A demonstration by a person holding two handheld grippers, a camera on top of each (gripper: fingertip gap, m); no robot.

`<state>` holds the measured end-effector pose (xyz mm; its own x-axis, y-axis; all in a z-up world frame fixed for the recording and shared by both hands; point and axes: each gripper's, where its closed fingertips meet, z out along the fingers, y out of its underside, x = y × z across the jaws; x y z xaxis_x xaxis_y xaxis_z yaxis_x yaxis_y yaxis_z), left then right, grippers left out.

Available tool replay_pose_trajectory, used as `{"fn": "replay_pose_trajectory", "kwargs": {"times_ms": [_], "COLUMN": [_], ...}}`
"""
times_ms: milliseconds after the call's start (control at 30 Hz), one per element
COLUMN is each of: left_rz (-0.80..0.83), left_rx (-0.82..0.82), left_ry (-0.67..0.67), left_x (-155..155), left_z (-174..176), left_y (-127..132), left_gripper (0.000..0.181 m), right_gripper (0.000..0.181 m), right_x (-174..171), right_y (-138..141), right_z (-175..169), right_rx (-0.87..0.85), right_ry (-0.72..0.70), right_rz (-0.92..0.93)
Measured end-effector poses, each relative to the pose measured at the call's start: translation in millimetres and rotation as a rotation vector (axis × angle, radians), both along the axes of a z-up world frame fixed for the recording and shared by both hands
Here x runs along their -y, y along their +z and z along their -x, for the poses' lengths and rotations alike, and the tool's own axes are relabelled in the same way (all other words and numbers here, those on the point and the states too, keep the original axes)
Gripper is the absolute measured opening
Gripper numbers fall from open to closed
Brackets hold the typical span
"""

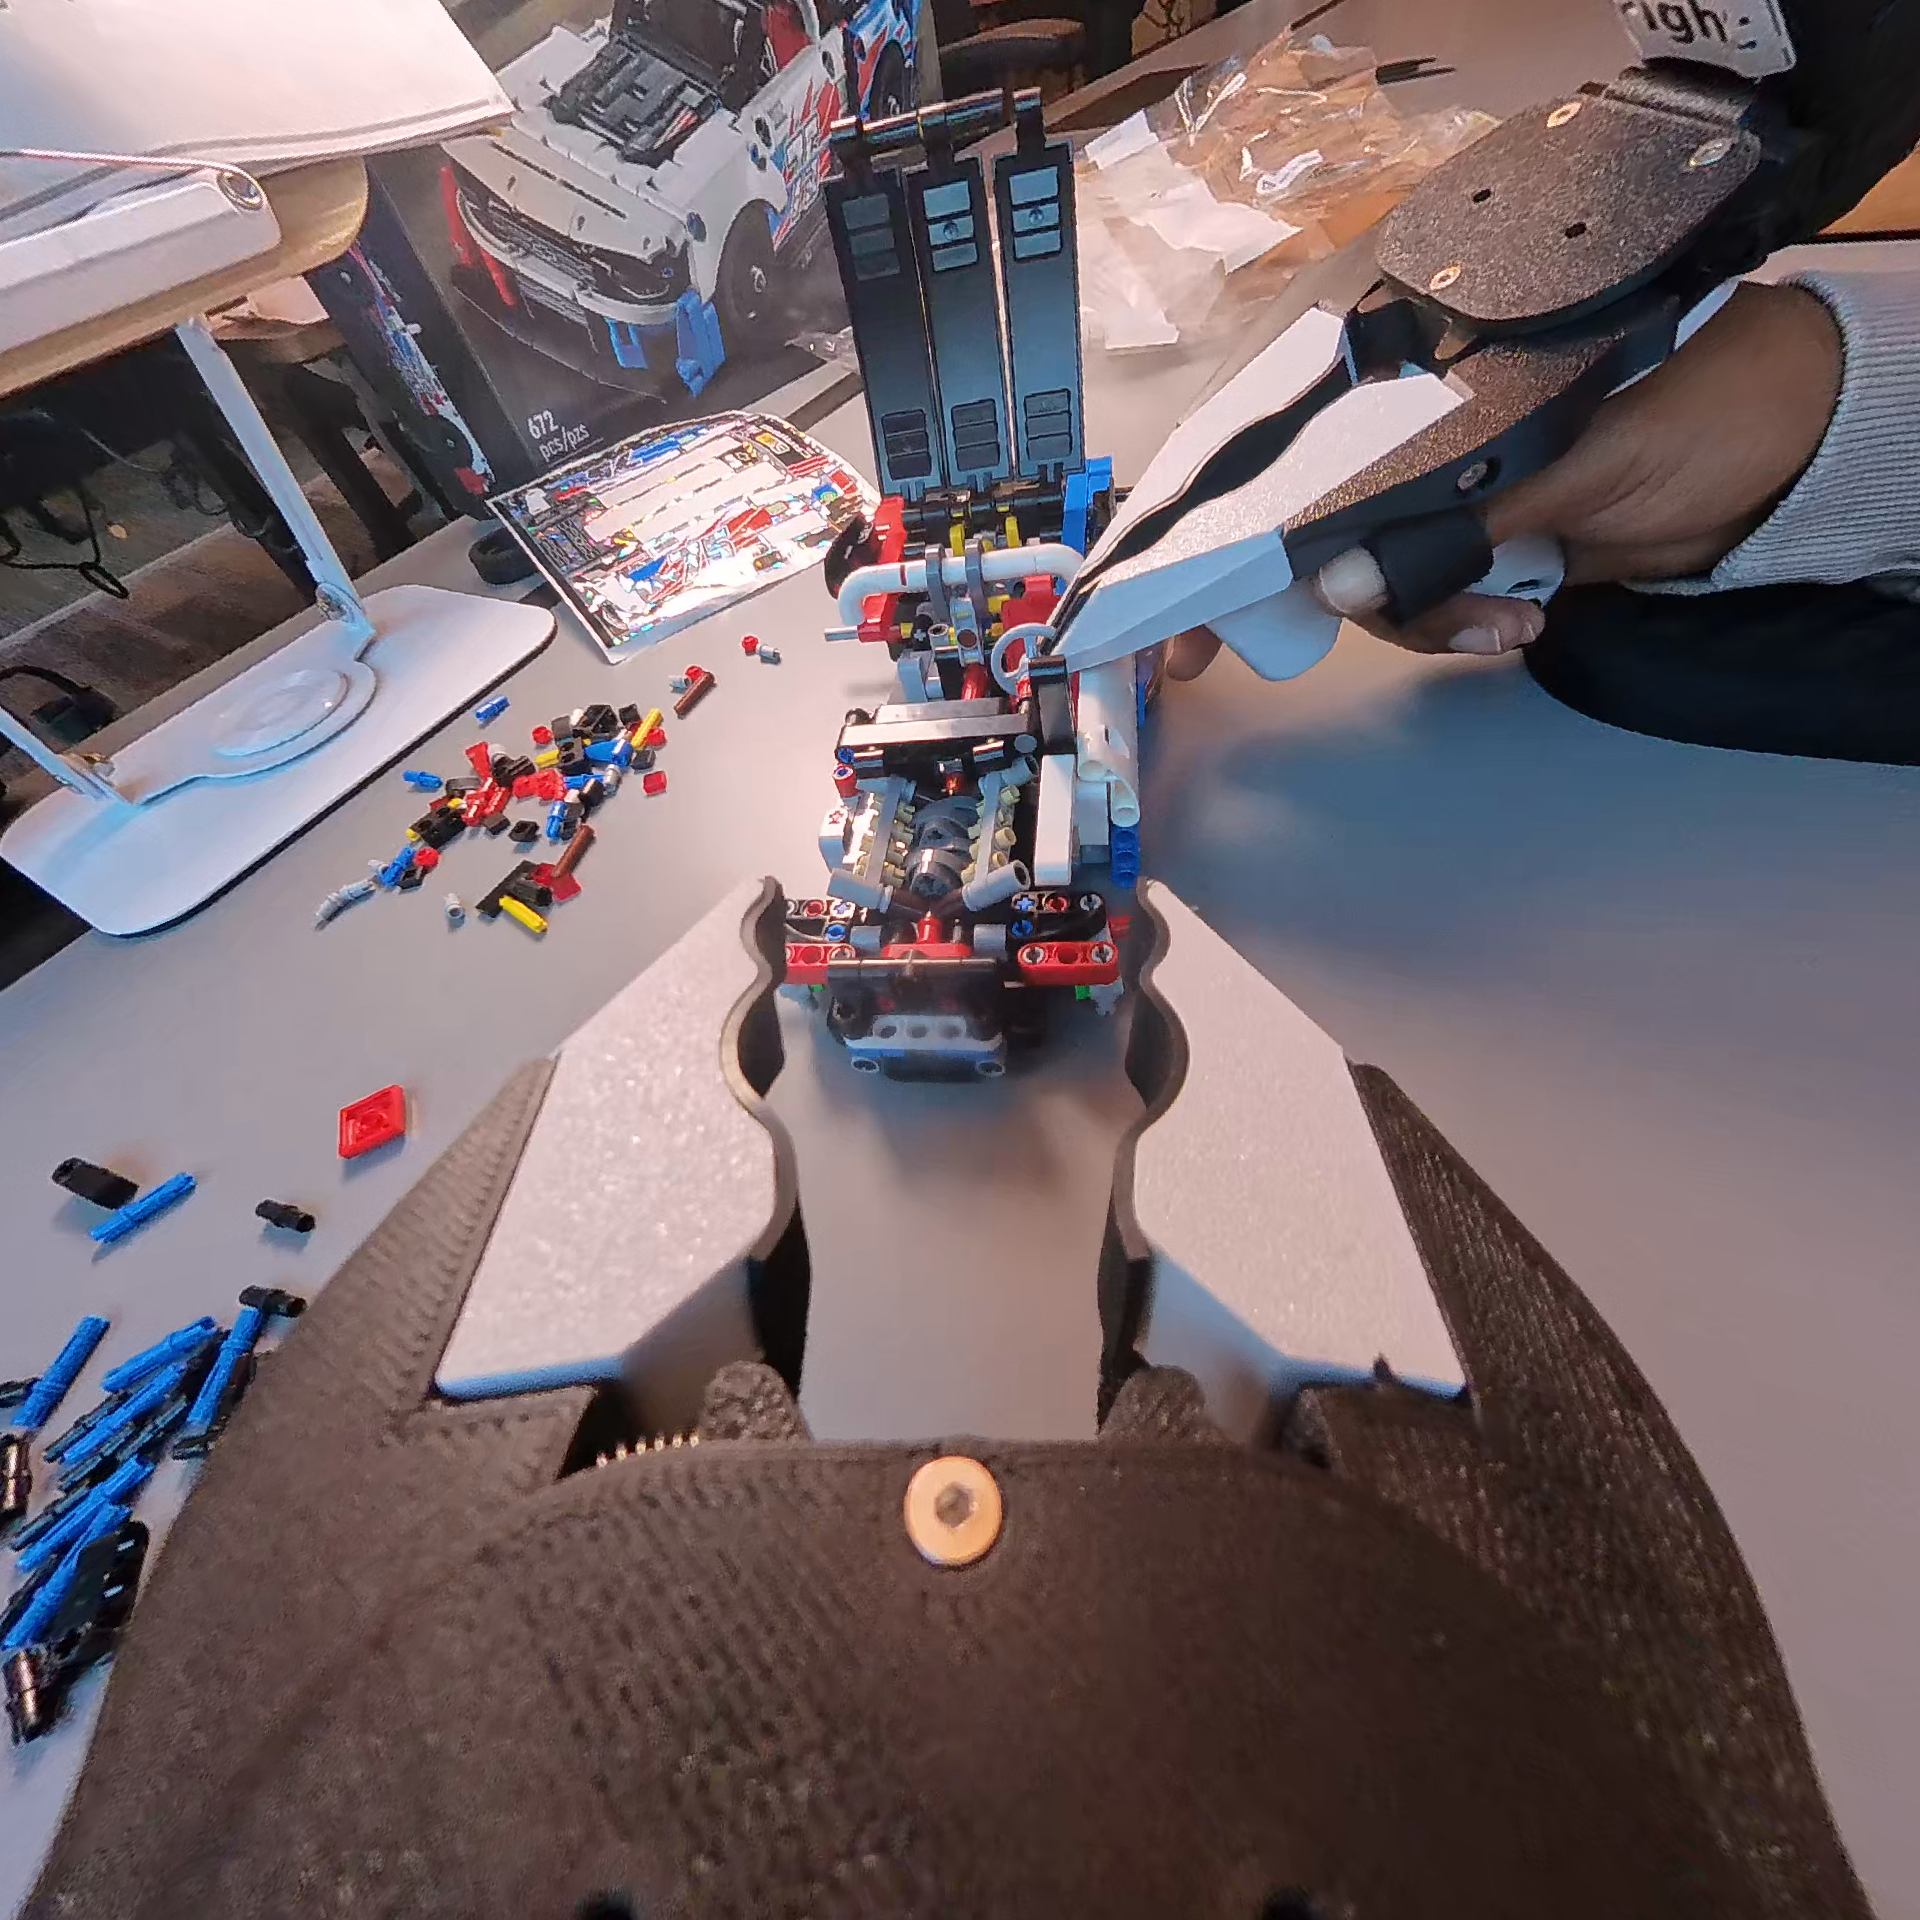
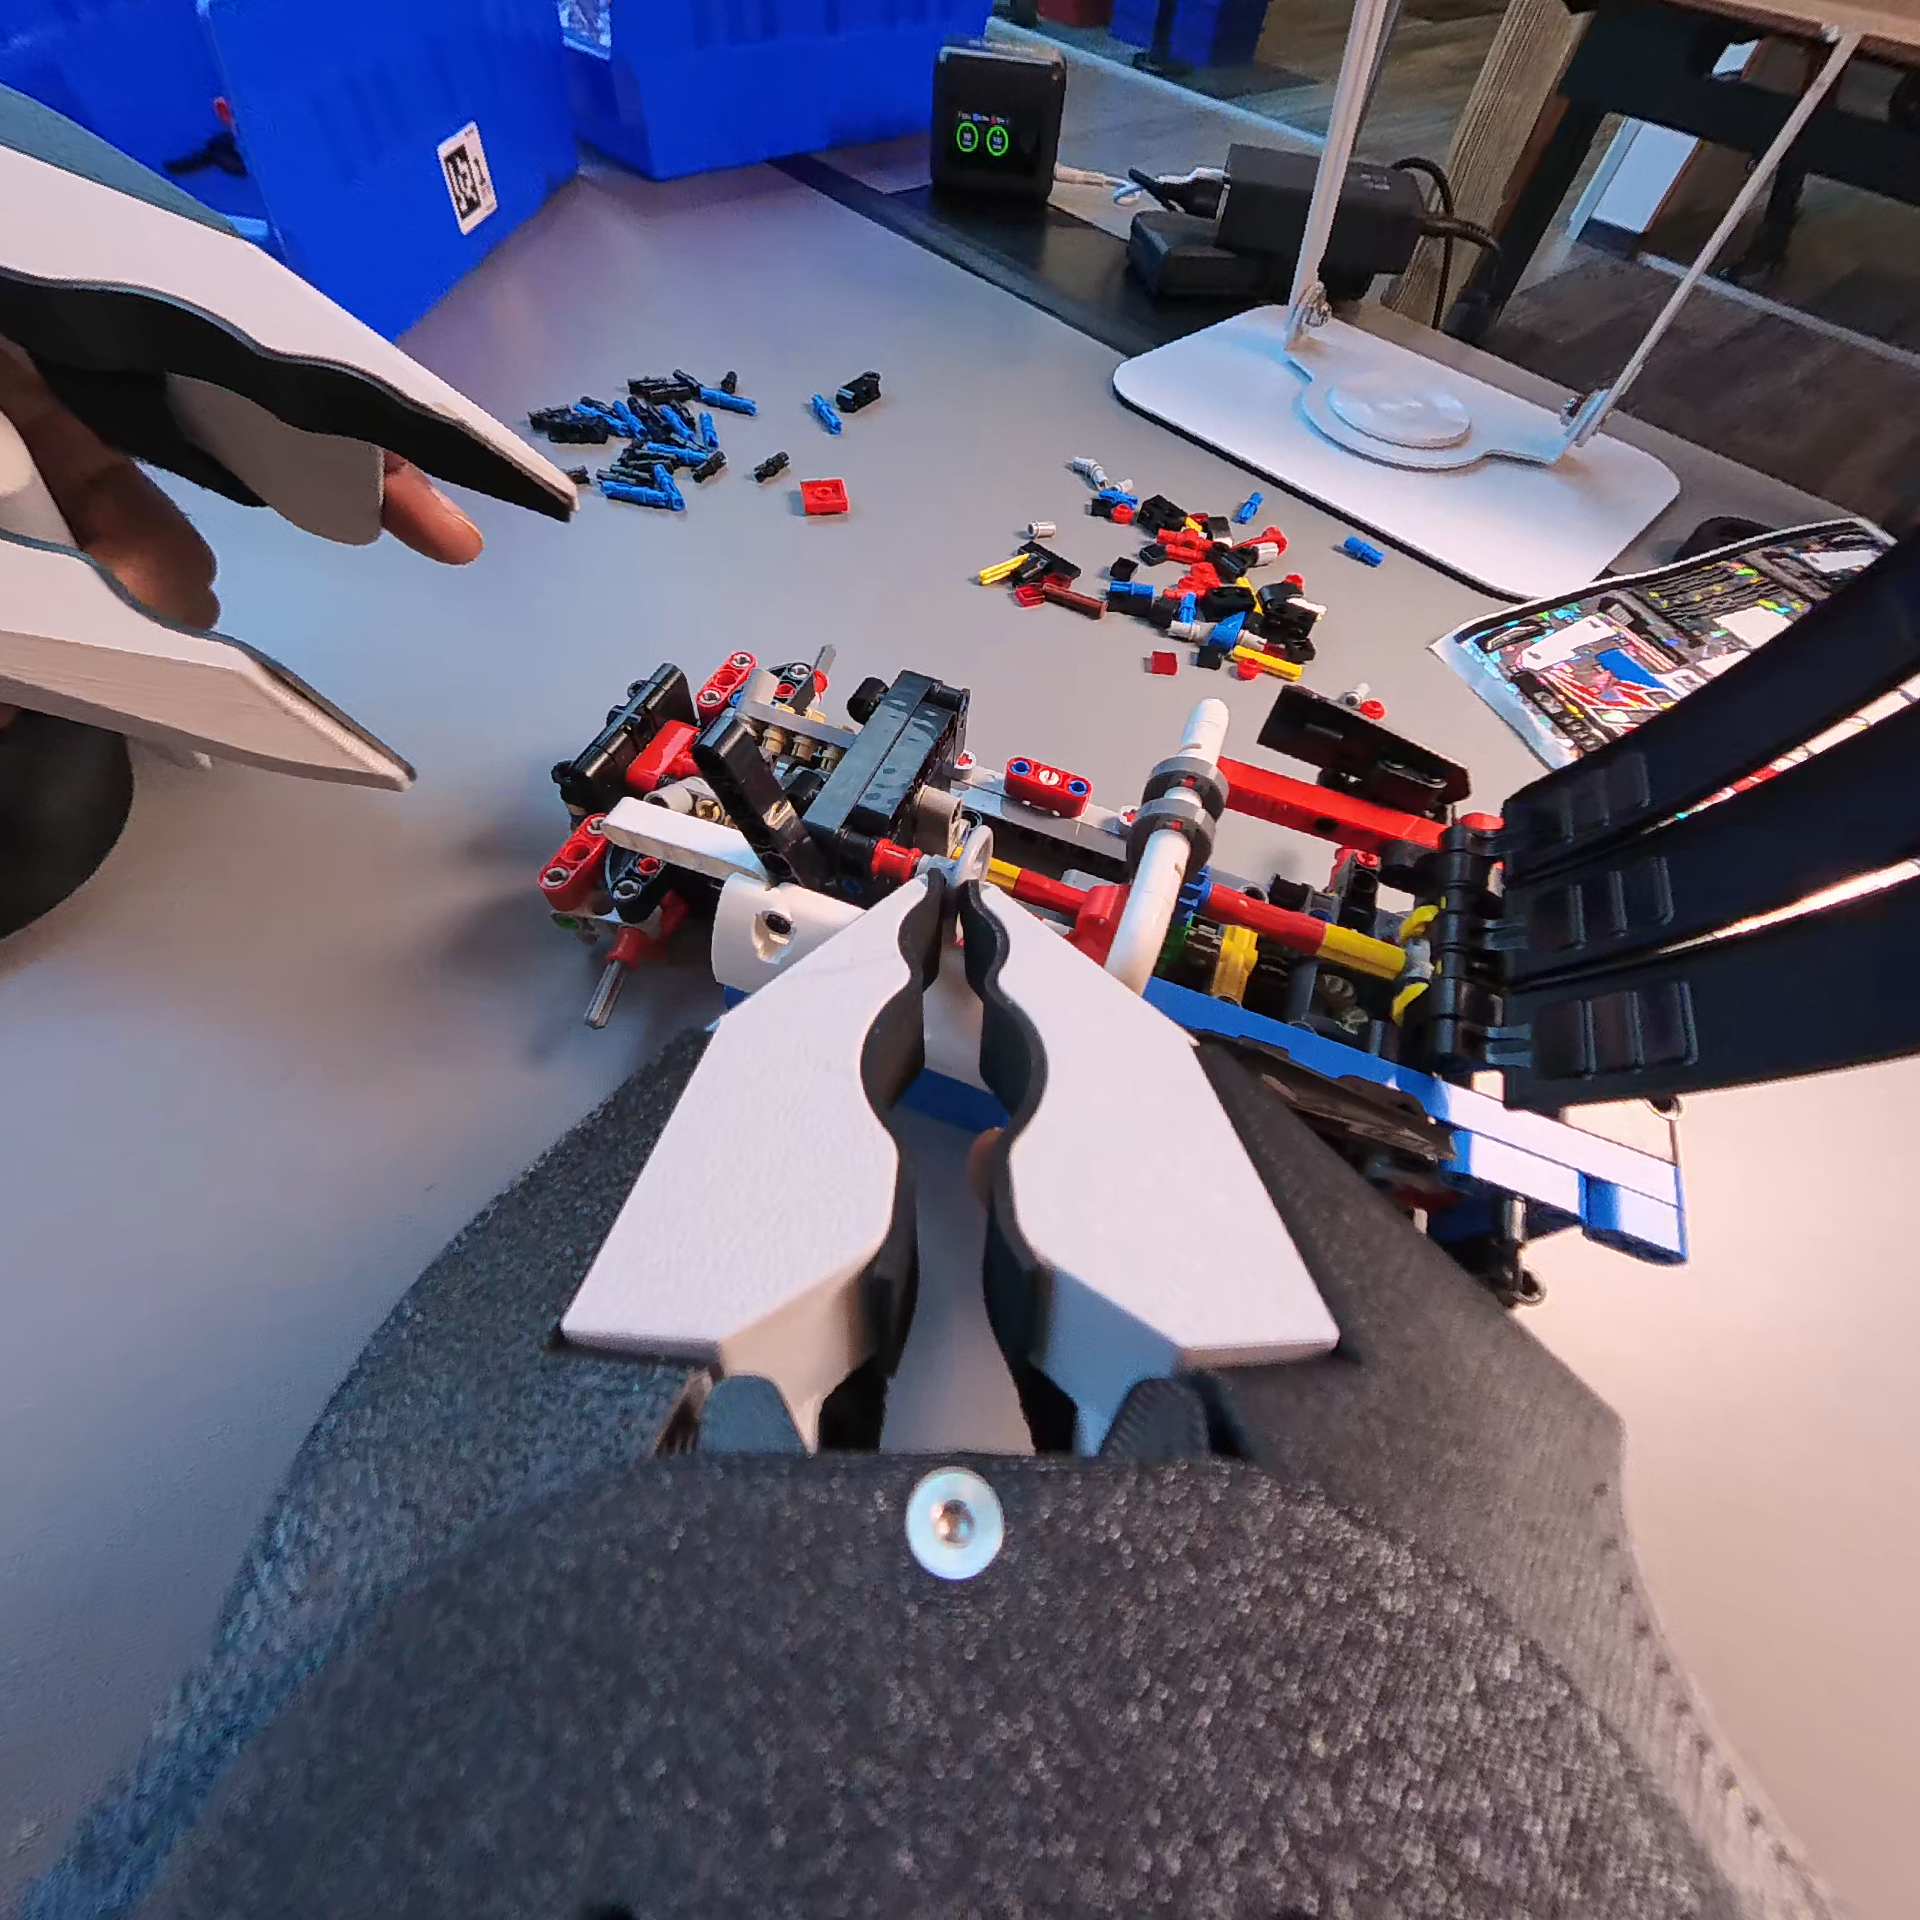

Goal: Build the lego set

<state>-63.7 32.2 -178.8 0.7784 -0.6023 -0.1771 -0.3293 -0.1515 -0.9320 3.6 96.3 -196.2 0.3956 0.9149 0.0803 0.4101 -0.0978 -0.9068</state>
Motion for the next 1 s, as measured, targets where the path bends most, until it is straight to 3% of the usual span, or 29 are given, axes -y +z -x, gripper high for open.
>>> {"fn": "replay_pose_trajectory", "kwargs": {"times_ms": [33, 400, 567, 667, 767, 833, 1000], "left_rz": [0.003, 0.030, 0.035, 0.019, 0.033, 0.034, 0.039], "left_rx": [0.001, 0.042, 0.073, 0.104, 0.128, 0.127, 0.120], "left_ry": [0.002, -0.009, -0.034, -0.039, -0.038, -0.038, -0.044], "left_x": [0, 0, 2, 3, 2, 2, 2], "left_z": [0, 1, 0, 1, 2, 3, 1], "left_y": [-1, -1, 2, 7, 8, 7, 6], "left_gripper": [0.065, 0.069, 0.069, 0.065, 0.065, 0.065, 0.064], "right_gripper": [0.002, 0.002, 0.002, 0.002, 0.004, 0.017, 0.015], "right_x": [1, 30, 68, 76, 59, 37, 24], "right_y": [0, 1, 0, -1, -1, 2, 42], "right_z": [0, 0, -4, -15, -28, -36, -42], "right_rx": [0.001, 0.015, 0.012, 0.044, 0.108, 0.167, 0.135], "right_ry": [0.008, 0.257, 0.539, 0.634, 0.615, 0.531, 0.441], "right_rz": [-0.005, -0.077, -0.066, -0.030, 0.001, -0.031, -0.065]}}
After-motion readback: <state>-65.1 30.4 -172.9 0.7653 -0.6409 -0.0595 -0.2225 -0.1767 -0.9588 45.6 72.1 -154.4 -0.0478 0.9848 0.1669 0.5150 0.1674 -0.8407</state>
